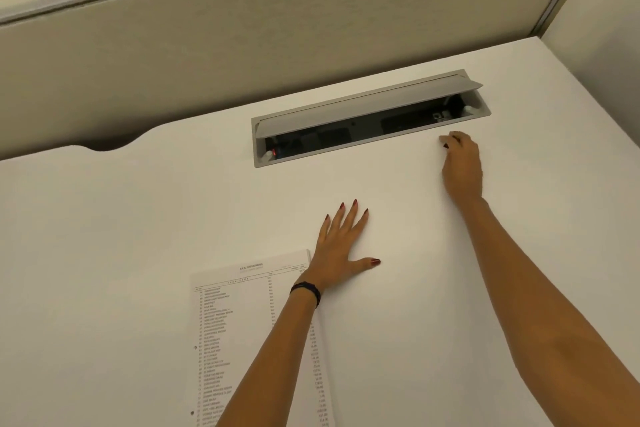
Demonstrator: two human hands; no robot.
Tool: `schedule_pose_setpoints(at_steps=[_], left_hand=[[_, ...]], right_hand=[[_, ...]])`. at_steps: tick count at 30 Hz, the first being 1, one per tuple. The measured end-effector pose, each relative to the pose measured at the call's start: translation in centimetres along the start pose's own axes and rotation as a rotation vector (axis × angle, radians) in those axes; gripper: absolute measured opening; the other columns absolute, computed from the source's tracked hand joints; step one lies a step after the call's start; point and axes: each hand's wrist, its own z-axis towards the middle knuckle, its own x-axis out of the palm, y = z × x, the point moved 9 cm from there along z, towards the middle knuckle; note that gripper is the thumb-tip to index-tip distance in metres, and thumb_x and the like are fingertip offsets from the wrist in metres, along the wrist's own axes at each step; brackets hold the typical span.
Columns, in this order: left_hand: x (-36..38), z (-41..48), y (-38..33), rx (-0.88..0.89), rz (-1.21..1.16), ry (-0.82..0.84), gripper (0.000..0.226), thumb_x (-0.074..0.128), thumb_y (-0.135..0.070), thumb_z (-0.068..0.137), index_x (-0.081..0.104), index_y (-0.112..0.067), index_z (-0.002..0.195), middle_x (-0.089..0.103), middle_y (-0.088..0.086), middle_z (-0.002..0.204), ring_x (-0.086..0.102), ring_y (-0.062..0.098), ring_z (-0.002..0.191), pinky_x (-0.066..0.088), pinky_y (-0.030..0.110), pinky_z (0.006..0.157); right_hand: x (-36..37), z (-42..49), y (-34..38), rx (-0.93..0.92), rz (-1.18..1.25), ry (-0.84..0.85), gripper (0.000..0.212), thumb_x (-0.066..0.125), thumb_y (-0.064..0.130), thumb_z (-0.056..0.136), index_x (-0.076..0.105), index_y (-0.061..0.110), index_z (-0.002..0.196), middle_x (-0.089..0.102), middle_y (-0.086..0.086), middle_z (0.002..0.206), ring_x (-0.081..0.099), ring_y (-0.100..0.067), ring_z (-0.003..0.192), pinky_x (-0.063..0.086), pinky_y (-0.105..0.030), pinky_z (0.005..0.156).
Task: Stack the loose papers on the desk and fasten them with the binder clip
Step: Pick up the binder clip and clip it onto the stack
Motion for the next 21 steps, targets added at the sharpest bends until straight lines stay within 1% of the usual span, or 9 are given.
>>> schedule_pose_setpoints(at_steps=[2,5,9,12,14,16,17,19,21], left_hand=[[-0.1,-0.1,-0.1,0.005,-0.001,-0.001,0.093,0.027,-0.074,0.070,-0.001,-0.028,0.147,-0.014,-0.005,0.156,-0.025,0.008,0.137,-0.017,0.034,0.112],[-0.1,-0.2,-0.3,-0.004,-0.015,0.005,0.092,0.028,-0.073,0.072,-0.001,-0.027,0.146,-0.014,-0.004,0.156,-0.025,0.007,0.136,-0.016,0.035,0.113],[0.2,-1.4,-0.5,-0.025,-0.038,0.030,0.081,0.045,-0.051,0.089,-0.003,-0.020,0.146,-0.014,0.001,0.156,-0.021,0.016,0.141,-0.011,0.040,0.115],[0.6,-3.0,-0.9,-0.008,-0.029,0.103,0.077,0.046,-0.043,0.092,-0.003,-0.018,0.146,-0.014,0.002,0.156,-0.018,0.020,0.143,-0.011,0.040,0.116],[0.7,-4.3,-1.1,0.006,-0.052,0.177,0.075,0.046,-0.040,0.093,0.000,-0.017,0.147,-0.013,0.003,0.157,-0.016,0.021,0.143,-0.008,0.043,0.118],[0.4,-5.9,-1.7,0.004,-0.147,0.249,0.069,0.047,-0.037,0.094,0.007,-0.018,0.147,-0.008,0.001,0.157,-0.012,0.018,0.144,-0.003,0.041,0.119],[0.2,-6.8,-1.9,-0.014,-0.233,0.273,0.066,0.047,-0.037,0.094,0.012,-0.021,0.147,-0.002,-0.002,0.158,-0.006,0.014,0.145,0.001,0.037,0.120],[-0.6,-8.6,-2.4,-0.064,-0.421,0.256,0.056,0.049,-0.038,0.093,0.027,-0.030,0.143,0.017,-0.009,0.155,0.015,0.008,0.142,0.016,0.032,0.118],[-1.8,-9.9,-3.1,-0.061,-0.509,0.165,0.044,0.051,-0.037,0.092,0.040,-0.034,0.135,0.039,-0.011,0.145,0.040,0.005,0.129,0.032,0.030,0.111]], right_hand=[[-0.4,-1.0,-0.1,-0.014,0.020,-0.024,0.031,0.039,0.011,0.095,0.054,0.005,0.121,0.050,-0.014,0.129,0.047,-0.024,0.117,0.036,-0.023,0.097],[-1.2,-3.3,0.1,-0.028,0.044,-0.072,0.027,0.041,0.010,0.094,0.057,0.004,0.115,0.053,-0.014,0.123,0.048,-0.021,0.110,0.040,-0.025,0.093],[-2.1,-7.1,1.1,-0.050,0.050,-0.099,0.026,0.042,0.002,0.092,0.060,0.001,0.109,0.055,-0.015,0.119,0.047,-0.026,0.110,0.039,-0.025,0.088],[-2.8,-10.6,1.2,-0.008,0.098,-0.131,0.025,0.043,-0.001,0.090,0.063,0.001,0.105,0.057,-0.015,0.115,0.049,-0.029,0.107,0.033,-0.019,0.086],[-2.9,-13.1,1.4,0.041,0.152,-0.137,0.025,0.044,-0.001,0.090,0.064,0.001,0.104,0.058,-0.015,0.114,0.052,-0.030,0.106,0.036,-0.021,0.087],[-2.9,-15.7,2.0,0.094,0.262,-0.146,0.023,0.047,-0.002,0.089,0.066,0.002,0.102,0.059,-0.015,0.112,0.055,-0.028,0.105,0.039,-0.021,0.087],[-3.0,-16.9,2.5,0.127,0.338,-0.149,0.023,0.047,-0.002,0.089,0.066,0.002,0.101,0.060,-0.015,0.111,0.056,-0.026,0.103,0.040,-0.016,0.086],[-2.7,-19.3,3.2,0.246,0.497,-0.132,0.022,0.048,-0.001,0.089,0.066,0.004,0.100,0.062,-0.012,0.109,0.057,-0.019,0.099,0.040,-0.002,0.079],[-2.2,-21.4,3.8,0.403,0.649,-0.102,0.019,0.051,0.001,0.088,0.066,0.007,0.097,0.065,-0.008,0.104,0.059,-0.015,0.093,0.044,-0.002,0.074]])
